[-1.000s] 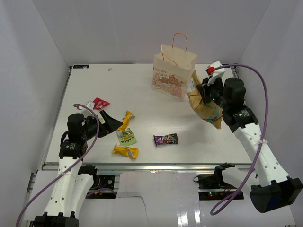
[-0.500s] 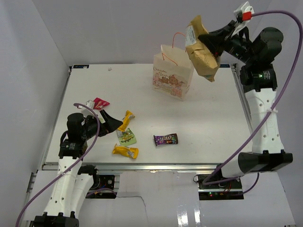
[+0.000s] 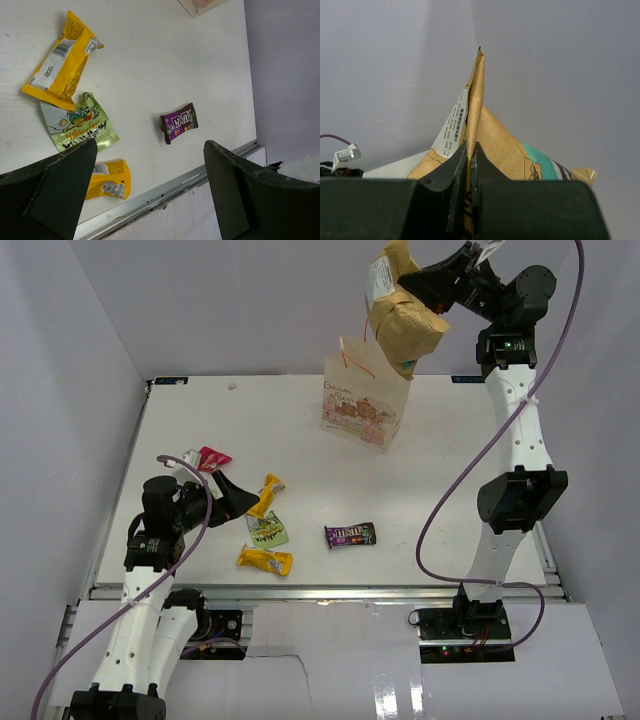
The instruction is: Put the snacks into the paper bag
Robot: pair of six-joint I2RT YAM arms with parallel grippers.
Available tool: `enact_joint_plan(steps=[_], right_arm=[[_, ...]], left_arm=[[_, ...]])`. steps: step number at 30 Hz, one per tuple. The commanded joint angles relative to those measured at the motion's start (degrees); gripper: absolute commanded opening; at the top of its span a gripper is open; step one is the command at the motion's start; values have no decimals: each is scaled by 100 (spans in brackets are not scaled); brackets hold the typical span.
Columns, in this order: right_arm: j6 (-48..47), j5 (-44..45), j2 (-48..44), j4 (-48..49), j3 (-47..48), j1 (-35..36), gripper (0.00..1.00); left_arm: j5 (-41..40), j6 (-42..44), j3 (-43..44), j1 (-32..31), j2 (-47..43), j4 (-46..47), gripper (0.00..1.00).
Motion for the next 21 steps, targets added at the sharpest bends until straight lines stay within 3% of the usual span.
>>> enact_joint_plan(steps=[1,13,21], right_arm=[[423,78,39,1049,553,132,8],[116,184,787,1401,897,317,8],[-368,-361,876,1374,229,230,8]], left_arm=[[61,122,272,-11,141,96,98],[26,122,378,-11,353,96,98],[9,61,281,-20,230,70,98]])
